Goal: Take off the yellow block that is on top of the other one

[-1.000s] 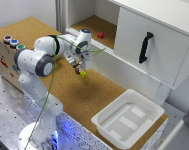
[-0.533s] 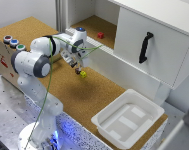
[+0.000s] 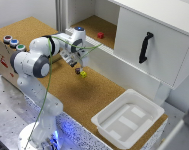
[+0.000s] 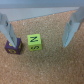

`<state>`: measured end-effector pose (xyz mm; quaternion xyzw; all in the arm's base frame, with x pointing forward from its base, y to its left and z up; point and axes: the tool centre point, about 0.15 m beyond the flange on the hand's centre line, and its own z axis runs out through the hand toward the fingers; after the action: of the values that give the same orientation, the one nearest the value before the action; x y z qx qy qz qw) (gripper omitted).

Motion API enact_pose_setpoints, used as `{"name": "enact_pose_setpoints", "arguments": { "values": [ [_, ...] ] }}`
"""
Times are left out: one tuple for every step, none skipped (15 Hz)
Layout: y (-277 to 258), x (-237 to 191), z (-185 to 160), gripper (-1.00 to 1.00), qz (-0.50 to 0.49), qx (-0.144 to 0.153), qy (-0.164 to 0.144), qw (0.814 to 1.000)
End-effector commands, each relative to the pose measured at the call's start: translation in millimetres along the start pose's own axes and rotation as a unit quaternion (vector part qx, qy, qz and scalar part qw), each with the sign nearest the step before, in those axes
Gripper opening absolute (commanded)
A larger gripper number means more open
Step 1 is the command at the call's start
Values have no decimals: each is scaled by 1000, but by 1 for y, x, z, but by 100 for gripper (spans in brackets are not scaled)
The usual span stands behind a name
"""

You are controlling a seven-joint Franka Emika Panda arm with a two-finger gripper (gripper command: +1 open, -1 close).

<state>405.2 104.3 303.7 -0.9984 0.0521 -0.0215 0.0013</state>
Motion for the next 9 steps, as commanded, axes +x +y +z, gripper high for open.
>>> {"name": "enact_pose_setpoints", "arguments": {
  "values": [
    [1,19,66,100,-82,-27,25,996],
    [1,24,74,100,-87,-21,28,996],
    [0,29,80,100,-85,-18,29,996],
    [-1,33,85,100,-80,-15,29,996],
    [-2,38,88,100,-72,-14,29,997],
    [-3,42,90,100,-67,-13,30,997],
    [-5,46,90,100,-66,-14,34,997],
    [-6,49,90,100,-63,-17,35,997],
    [-5,54,90,100,-60,-20,40,997]
  ]
}}
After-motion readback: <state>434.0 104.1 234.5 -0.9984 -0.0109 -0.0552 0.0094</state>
